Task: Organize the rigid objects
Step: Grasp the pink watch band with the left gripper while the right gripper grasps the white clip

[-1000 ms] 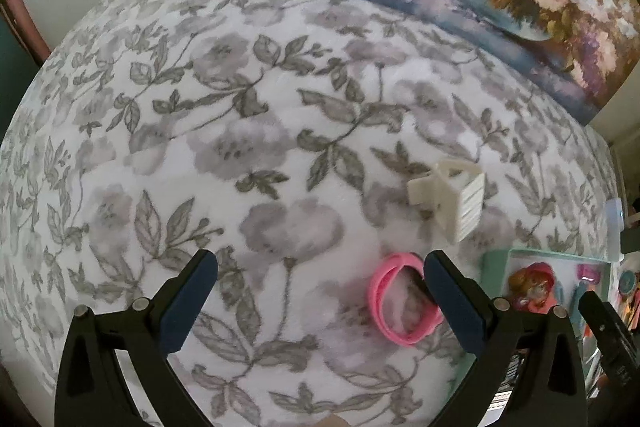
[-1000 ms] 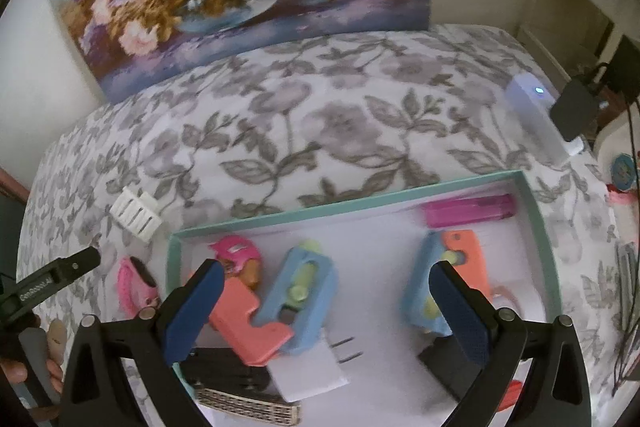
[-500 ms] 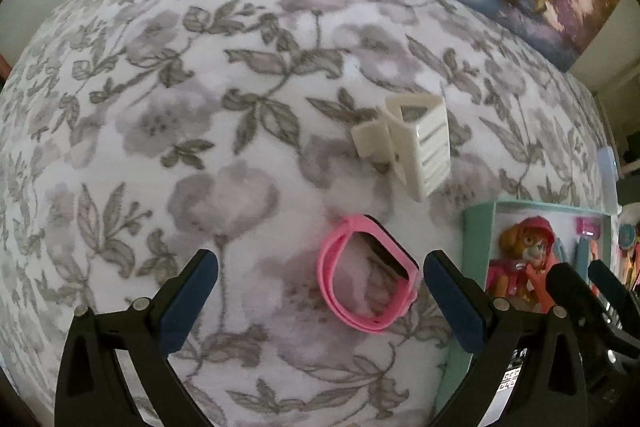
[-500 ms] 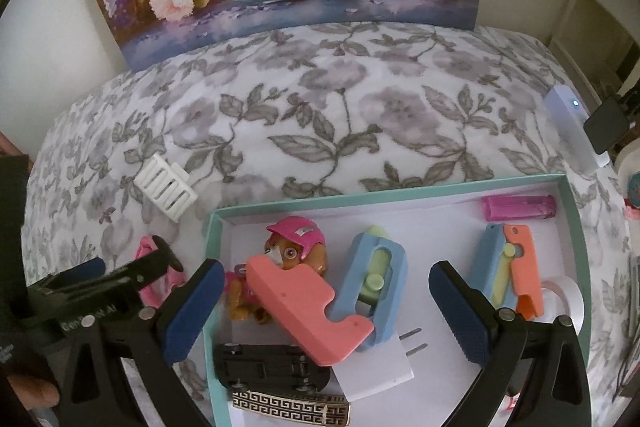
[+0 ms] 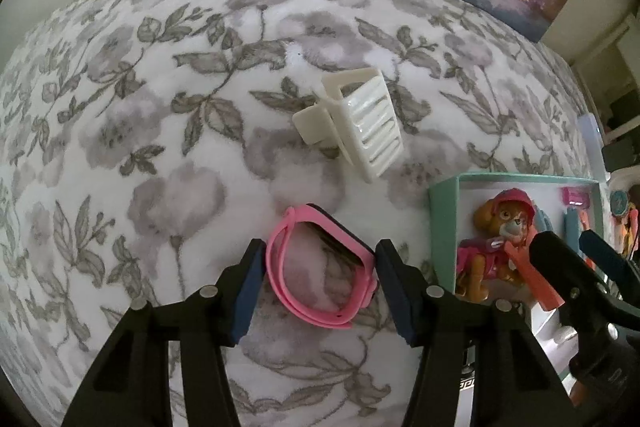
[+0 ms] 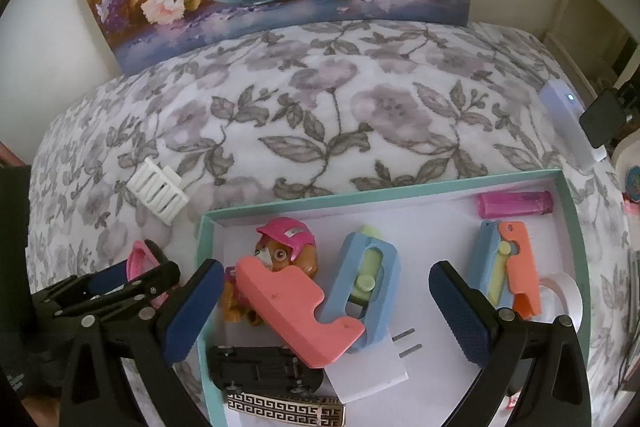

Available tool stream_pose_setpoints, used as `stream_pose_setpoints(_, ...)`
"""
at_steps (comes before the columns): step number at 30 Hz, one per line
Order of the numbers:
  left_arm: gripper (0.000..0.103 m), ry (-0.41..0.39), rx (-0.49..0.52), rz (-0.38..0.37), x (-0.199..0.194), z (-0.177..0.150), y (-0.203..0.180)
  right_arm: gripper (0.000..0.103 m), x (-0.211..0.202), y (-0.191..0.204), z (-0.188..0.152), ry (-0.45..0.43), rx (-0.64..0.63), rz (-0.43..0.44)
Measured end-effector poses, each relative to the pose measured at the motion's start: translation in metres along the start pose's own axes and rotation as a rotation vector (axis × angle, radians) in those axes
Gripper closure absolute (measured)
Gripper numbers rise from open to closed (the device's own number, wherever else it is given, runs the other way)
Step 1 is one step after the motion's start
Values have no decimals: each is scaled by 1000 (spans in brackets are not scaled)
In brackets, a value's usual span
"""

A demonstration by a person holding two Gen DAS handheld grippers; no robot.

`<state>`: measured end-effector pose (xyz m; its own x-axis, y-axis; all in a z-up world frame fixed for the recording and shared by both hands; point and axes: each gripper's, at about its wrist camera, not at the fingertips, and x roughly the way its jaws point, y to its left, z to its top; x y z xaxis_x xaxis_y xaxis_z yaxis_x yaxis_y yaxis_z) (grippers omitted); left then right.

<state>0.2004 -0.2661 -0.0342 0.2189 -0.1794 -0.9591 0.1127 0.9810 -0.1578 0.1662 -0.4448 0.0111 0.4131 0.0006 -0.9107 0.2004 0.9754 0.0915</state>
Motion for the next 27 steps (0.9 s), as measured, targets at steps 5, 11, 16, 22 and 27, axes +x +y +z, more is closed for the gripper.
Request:
stream_pose_setpoints(5,45,-45,-69,2,-12,5,25,0,-5,15,6,-26,-17,39)
stream_pose_setpoints(11,45,-117,-198,63,-30,15,78,0,-3,55,24,-42,-61,117)
stream_pose_setpoints(16,45,-160,-281,90,-41,13,107,0,13,86,34,-16,-124,149)
stream_pose_setpoints(22,45,-174,-311,85,-48,17,123,16,34,124,35,22,-259,131)
stream_pose_setpoints(27,45,-167,-301,74,-48,11,126,30,47,140,37,43,-323,121)
